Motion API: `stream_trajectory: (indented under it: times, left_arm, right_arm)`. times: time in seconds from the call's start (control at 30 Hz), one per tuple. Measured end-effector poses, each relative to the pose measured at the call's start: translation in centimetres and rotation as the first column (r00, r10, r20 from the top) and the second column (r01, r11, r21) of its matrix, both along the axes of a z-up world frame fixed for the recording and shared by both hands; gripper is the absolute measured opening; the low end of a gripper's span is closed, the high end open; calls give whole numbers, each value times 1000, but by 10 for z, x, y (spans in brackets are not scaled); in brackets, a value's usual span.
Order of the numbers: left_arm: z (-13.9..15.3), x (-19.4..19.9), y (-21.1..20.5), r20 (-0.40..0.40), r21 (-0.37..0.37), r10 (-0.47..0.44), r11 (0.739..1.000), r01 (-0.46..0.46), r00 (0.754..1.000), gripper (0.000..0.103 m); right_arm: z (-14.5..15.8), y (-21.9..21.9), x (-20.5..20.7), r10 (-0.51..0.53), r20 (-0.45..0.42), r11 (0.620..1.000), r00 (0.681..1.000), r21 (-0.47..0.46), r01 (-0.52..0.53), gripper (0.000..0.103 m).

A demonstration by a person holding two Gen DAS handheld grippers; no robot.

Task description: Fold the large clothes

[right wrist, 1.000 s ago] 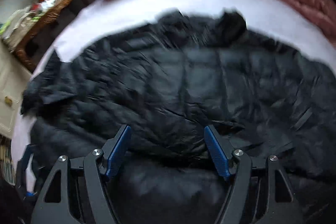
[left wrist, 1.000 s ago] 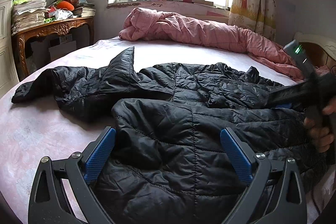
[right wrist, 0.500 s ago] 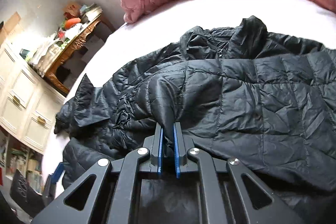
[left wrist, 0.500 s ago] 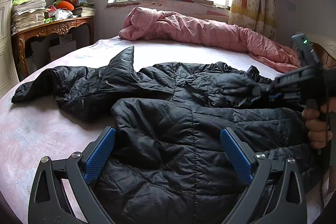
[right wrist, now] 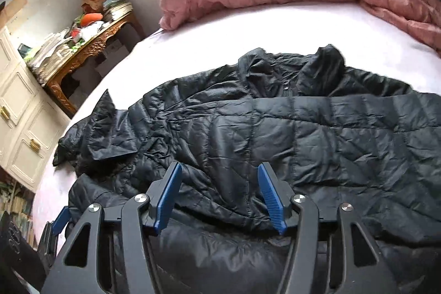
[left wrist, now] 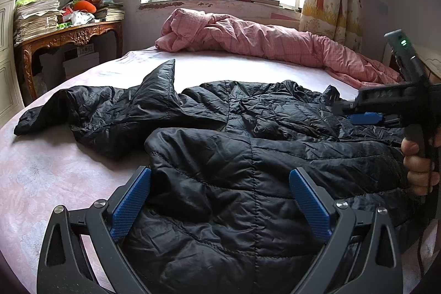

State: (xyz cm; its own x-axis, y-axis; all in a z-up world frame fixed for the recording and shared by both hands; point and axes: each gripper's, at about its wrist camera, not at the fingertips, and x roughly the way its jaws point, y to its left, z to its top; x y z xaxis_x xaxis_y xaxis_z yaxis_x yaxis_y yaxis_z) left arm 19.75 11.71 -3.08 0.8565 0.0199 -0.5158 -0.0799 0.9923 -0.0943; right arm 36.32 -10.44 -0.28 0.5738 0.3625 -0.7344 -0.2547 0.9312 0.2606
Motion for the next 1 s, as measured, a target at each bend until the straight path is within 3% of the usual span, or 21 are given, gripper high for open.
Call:
stream_trajectory:
  times: [0.03, 0.1, 0.17, 0.3, 0.47, 0.6, 0.7, 0.77, 0.83, 0.9, 1.0]
  left_arm:
    - [0, 0, 0, 0, 0, 0, 1000, 0, 1000, 99]
    - [0, 0, 0, 0, -1, 0, 1000, 0, 1000, 99]
    - [0, 0, 0, 0, 0, 0, 1000, 0, 1000, 99]
    - [0, 0, 0, -1, -2, -2, 1000, 2, 1000, 99]
    - [1, -2, 5, 17, -47, -33, 998, 33, 999, 99]
    - [13, -1, 21, 41, -125, -38, 991, 42, 998, 99]
    - [42, 4, 57, 101, -85, 102, 992, -94, 990, 99]
    - [51, 9, 86, 87, -83, 136, 988, -129, 987, 99]
    - [50, 17, 116, 40, -123, 145, 983, -139, 989, 99]
    - [44, 23, 144, 11, -174, 186, 968, -181, 982, 99]
    - [36, 41, 183, -32, -247, 222, 943, -223, 974, 99]
  right_arm:
    - [0, -2, 1, -42, -4, 998, 999, -51, 42, 62]
    - [-5, -5, 6, -192, 13, 958, 981, -216, 190, 62]
    - [-11, -5, 10, -237, 46, 922, 970, -303, 240, 62]
    - [-35, -9, 26, -164, -126, 963, 978, -233, 132, 63]
    - [-31, 0, 23, -147, -98, 947, 984, -301, 112, 64]
    - [-6, 4, 10, -180, -39, 958, 983, -233, 166, 64]
    - [21, 5, -9, -171, 13, 975, 985, -142, 171, 68]
    - [40, 11, -24, -147, 56, 982, 987, -110, 153, 70]
    - [54, 20, -37, -125, 109, 982, 986, -127, 138, 73]
    - [65, 34, -49, -94, 177, 977, 980, -174, 125, 85]
    - [75, 53, -65, -42, 256, 965, 966, -242, 106, 86]
